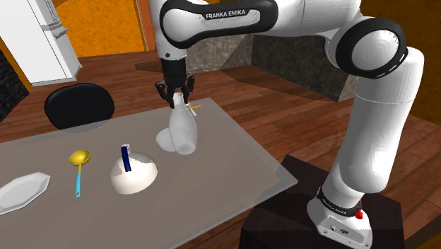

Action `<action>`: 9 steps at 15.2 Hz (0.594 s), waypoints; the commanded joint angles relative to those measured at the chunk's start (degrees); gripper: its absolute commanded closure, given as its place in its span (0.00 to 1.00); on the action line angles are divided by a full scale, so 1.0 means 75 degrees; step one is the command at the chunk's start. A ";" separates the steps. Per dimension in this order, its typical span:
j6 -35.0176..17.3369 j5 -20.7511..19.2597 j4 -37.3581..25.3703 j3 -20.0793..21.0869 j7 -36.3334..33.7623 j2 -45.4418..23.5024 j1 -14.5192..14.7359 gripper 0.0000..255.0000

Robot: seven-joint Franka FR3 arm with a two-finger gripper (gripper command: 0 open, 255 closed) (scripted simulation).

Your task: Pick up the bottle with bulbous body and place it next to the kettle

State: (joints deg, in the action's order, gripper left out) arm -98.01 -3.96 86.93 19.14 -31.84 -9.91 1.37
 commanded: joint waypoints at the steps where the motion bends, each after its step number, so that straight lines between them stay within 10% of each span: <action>1: -0.0218 0.0011 0.0249 -0.0002 -0.0003 0.0041 -0.0010 1.00; 9: -0.1047 0.0009 0.1099 -0.0018 -0.0017 0.0062 -0.0037 1.00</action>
State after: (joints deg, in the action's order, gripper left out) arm -105.10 -3.87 94.50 19.01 -31.93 -9.41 1.10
